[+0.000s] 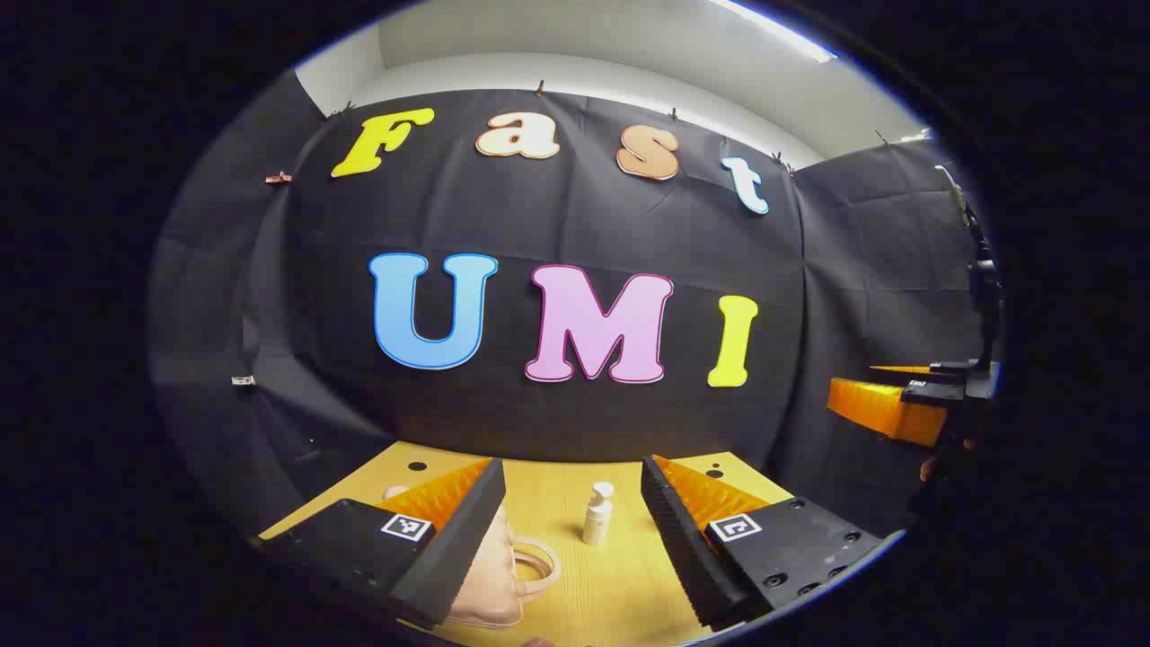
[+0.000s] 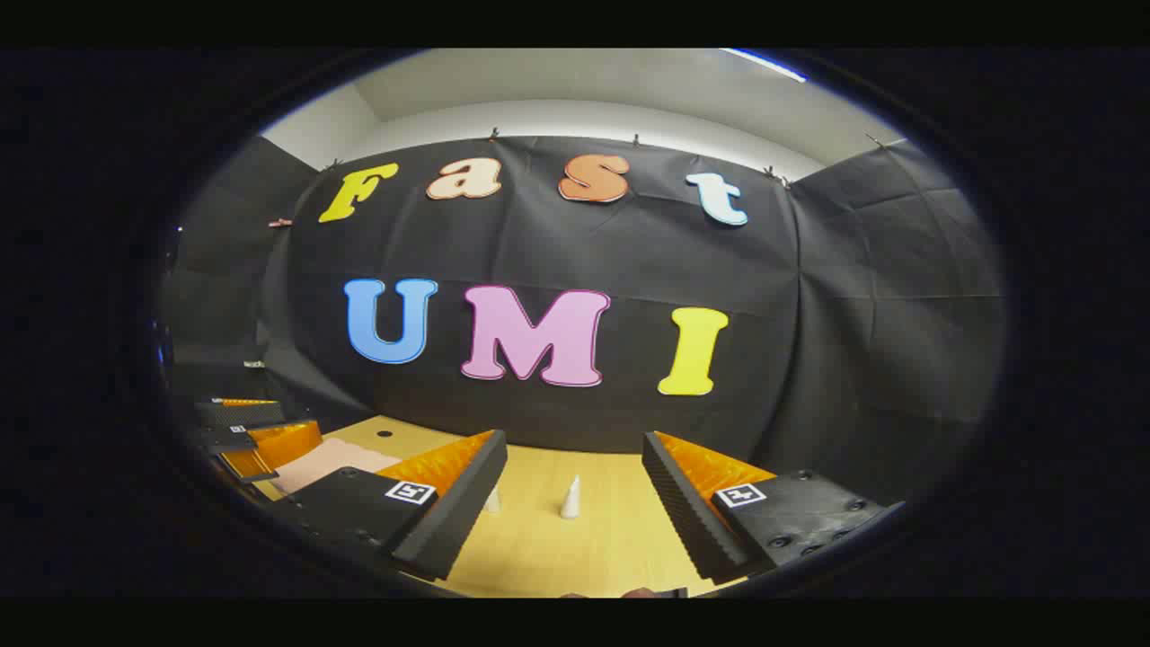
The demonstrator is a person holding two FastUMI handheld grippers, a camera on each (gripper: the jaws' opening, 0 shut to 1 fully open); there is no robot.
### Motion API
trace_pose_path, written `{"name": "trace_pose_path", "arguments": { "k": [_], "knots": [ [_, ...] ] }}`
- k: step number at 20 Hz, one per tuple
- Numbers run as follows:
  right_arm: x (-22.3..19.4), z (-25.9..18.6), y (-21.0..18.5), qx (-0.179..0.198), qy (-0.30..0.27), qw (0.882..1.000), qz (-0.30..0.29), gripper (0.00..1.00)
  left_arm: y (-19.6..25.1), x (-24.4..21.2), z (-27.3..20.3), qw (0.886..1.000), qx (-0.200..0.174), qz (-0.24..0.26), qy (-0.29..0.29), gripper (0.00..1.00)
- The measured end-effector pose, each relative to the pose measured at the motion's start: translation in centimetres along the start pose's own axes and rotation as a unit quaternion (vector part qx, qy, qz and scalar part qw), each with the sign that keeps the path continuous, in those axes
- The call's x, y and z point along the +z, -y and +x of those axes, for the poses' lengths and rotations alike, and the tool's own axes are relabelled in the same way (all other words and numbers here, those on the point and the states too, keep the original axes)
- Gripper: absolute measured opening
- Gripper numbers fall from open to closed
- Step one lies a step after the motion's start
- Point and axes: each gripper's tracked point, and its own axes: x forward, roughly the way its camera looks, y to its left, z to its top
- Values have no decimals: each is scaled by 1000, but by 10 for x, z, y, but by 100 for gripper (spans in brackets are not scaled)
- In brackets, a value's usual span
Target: First open the suitcase, pack the skin care products into it, and then close the suitcase.
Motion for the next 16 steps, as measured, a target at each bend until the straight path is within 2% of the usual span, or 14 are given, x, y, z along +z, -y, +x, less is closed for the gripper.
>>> {"name": "trace_pose_path", "arguments": {
  "k": [8,13,16],
  "knots": [
    [-4,-13,10,-7,0,1000,6,96,5,-29,5,999,-5,-6,-48,96],
    [-10,-16,9,-8,-6,1000,7,97,2,-19,1,999,1,17,-38,96],
    [-11,-16,4,-6,-6,1000,6,97,3,-15,2,1000,-2,15,-27,96]
  ]
}}
